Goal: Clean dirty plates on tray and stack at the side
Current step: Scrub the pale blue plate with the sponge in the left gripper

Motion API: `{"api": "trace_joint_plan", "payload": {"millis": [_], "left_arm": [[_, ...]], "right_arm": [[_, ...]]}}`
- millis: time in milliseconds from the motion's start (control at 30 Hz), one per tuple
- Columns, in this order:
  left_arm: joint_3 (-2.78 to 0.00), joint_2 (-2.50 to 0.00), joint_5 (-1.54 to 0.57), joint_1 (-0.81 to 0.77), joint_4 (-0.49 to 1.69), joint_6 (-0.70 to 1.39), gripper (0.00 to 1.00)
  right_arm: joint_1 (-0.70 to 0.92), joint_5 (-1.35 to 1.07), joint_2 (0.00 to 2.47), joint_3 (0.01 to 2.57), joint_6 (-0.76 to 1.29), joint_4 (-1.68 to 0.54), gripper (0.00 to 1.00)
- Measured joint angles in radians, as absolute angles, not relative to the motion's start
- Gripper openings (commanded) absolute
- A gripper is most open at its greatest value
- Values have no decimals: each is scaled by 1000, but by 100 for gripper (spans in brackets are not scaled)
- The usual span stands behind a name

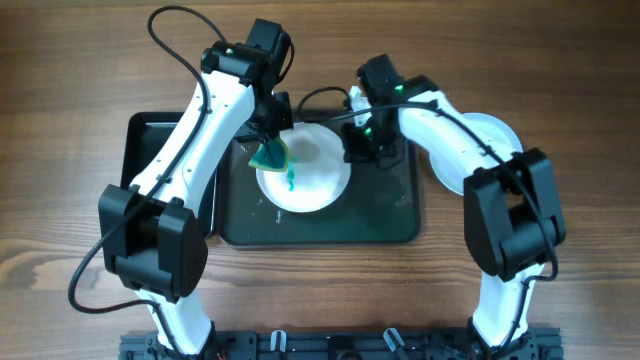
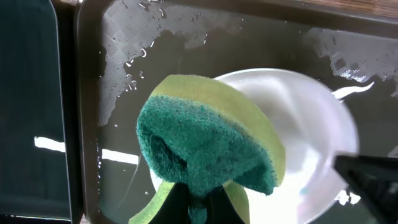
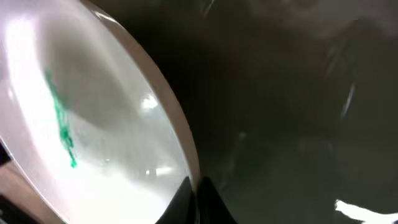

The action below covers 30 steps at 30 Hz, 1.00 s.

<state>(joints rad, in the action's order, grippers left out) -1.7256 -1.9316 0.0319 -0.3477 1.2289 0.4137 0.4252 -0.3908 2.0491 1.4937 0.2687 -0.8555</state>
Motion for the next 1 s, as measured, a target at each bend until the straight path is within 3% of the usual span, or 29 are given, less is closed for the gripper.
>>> {"api": "trace_joint_plan", "payload": {"millis": [100,167,400,600,1000], "left_arm": [[-1726,-1932,32,-348,1229,414,4],[-1726,-1932,32,-348,1229,414,4],[-1726,-1932,32,-348,1229,414,4],[-1726,-1932,32,-348,1229,414,4],[-1689,-1942,32,-348,1172,429,4]], "right_arm": [[436,-388,2049,1478,316,-843,29],[435,-384,2049,1478,339,-830,31],[435,-388,2099,1478,394,-822,29],[438,-423,2120,1448,425,-770,5],[441,-464,2120,1407,516,-671,4]]}}
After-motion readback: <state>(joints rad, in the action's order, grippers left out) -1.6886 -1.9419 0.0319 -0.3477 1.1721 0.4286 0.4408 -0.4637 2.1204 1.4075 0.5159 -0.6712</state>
